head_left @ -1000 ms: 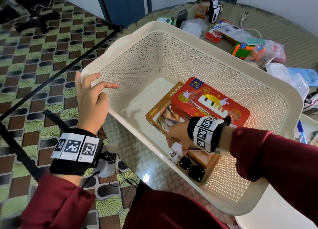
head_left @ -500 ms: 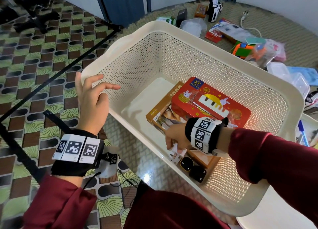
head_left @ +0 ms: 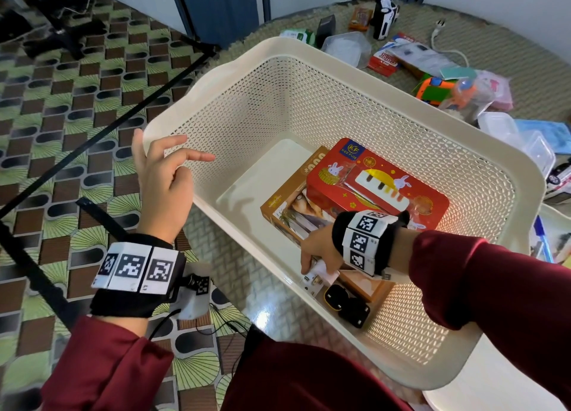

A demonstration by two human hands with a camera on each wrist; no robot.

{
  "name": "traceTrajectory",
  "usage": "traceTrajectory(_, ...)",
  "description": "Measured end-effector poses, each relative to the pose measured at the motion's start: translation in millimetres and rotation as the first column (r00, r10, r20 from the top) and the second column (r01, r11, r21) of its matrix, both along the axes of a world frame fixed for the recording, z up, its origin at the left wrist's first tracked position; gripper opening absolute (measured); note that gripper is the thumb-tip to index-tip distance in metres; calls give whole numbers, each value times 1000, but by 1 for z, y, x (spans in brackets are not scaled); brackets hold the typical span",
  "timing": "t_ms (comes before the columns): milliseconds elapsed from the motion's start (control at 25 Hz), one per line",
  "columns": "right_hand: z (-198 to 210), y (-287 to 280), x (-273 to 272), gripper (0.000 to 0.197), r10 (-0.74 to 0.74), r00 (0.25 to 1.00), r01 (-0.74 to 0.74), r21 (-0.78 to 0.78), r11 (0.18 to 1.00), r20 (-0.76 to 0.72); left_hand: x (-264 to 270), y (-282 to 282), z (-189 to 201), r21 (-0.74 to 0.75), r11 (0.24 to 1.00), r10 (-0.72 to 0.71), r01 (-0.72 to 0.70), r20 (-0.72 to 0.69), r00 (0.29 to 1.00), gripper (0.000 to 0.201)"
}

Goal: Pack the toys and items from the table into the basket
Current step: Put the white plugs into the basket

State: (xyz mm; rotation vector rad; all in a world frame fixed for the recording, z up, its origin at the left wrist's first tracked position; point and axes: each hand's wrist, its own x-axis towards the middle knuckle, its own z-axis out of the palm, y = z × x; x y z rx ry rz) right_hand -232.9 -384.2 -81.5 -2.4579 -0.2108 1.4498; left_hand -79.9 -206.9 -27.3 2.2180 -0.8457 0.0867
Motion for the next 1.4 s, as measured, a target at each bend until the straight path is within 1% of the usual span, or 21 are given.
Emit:
traceTrajectory(120, 1, 0, -2, 54, -2, 1000, 2, -6, 1000, 6, -1, 0, 0, 4, 1000, -3, 3, 5, 1000, 49)
traceTrajectory(280, -2, 6, -6, 58, 29, 999, -28, -65, 997, 18, -2, -1, -1, 0, 1000, 3, -3, -9, 1000, 49)
traceTrajectory(400, -1, 6, -5, 56, 27, 1000, -27, -54, 998, -5, -1, -1, 0, -5, 1000, -2, 2, -2, 1000, 48)
traceTrajectory(680, 4, 5, -3, 47, 46, 999, -46, -34, 998, 4, -1, -1, 0, -17, 1000, 1, -2, -24, 1000, 48)
traceTrajectory(840, 2, 2, -3, 47, -19, 1000, 19, 7, 1000, -3, -1, -1, 0, -30, 1000, -7, 7, -12, 1000, 47)
traceTrajectory(1000, 4, 0, 1, 46, -39, 999, 40, 61, 997, -15, 0, -1, 0, -44, 999, -8, 7, -16, 1000, 47)
traceTrajectory(1240, 6, -1, 0, 42, -105, 994, 103, 61, 993, 30, -1, -1, -1, -56, 998, -5, 3, -22, 1000, 46)
traceTrajectory(1400, 11, -4, 2, 37, -191, 976, 185, 64, 981, 109, -1, -2, -1, -57, 998, -8, 7, -16, 1000, 47)
